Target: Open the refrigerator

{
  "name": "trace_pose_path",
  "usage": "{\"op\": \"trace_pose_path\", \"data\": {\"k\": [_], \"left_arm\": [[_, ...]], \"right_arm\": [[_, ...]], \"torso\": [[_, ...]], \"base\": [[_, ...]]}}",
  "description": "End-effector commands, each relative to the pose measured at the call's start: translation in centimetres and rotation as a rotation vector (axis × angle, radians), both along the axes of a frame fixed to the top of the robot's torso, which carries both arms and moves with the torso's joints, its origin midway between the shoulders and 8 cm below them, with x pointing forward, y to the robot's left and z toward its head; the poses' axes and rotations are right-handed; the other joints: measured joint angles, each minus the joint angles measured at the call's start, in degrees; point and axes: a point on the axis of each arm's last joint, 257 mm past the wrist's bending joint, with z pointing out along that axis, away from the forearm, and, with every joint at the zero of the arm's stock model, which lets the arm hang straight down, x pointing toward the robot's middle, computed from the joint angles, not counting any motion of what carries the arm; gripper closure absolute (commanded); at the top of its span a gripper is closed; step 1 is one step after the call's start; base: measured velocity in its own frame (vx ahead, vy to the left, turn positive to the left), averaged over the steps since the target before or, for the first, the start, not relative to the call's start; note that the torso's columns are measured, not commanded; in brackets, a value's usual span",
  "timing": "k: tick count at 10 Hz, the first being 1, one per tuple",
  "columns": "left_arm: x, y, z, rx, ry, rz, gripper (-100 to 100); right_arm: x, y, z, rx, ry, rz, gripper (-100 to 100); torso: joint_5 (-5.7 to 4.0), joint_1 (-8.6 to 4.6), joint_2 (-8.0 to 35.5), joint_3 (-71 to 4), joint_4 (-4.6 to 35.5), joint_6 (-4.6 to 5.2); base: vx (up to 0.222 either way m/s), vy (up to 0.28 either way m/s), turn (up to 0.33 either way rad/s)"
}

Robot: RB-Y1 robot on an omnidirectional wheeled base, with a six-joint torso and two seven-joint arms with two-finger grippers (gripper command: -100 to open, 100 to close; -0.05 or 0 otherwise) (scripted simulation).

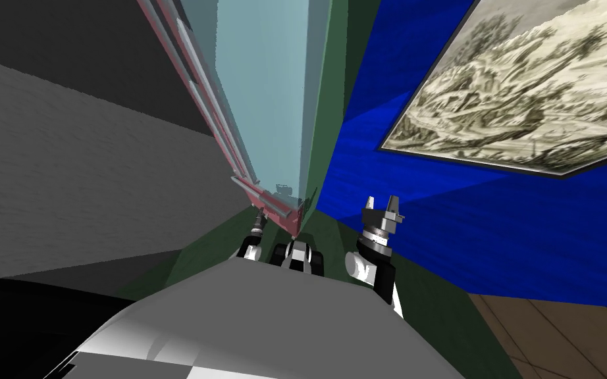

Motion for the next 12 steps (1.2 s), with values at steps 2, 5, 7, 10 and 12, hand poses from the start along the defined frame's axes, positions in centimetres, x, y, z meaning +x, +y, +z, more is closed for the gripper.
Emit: {"op": "trace_pose_path", "data": {"k": [2,5,7,10,12], "left_arm": [[-0.6,-0.5,-3.2,-0.034,0.056,0.024,-100],[-1.1,-1.9,-5.5,-0.076,0.092,0.043,-100],[-1.3,-3.4,-6.6,-0.115,0.108,0.055,-100],[-1.3,-4.5,-7.1,-0.144,0.115,0.061,-100],[-1.0,-1.3,-7.0,-0.146,0.114,0.09,-100]], "right_arm": [[0.0,0.0,0.0,0.0,0.0,0.0,0],[0.0,0.0,0.0,0.0,0.0,0.0,0],[0.0,0.0,0.0,0.0,0.0,0.0,0],[0.0,0.0,0.0,0.0,0.0,0.0,0],[0.0,0.0,0.0,0.0,0.0,0.0,0]], "torso": [[0.02,0.07,-0.09,-0.06,-0.03,0.0],[0.0,-0.01,-0.09,-0.06,-0.03,0.0],[0.0,0.01,-0.03,-0.02,-0.01,0.0],[0.02,0.08,-0.08,-0.05,-0.02,0.0],[0.01,0.01,-0.11,-0.07,-0.02,0.02]], "base": [[0.058,-0.149,0.036],[0.05,-0.134,0.032],[0.026,-0.104,0.022],[0.018,-0.05,0.011],[0.034,-0.05,-0.136]]}}
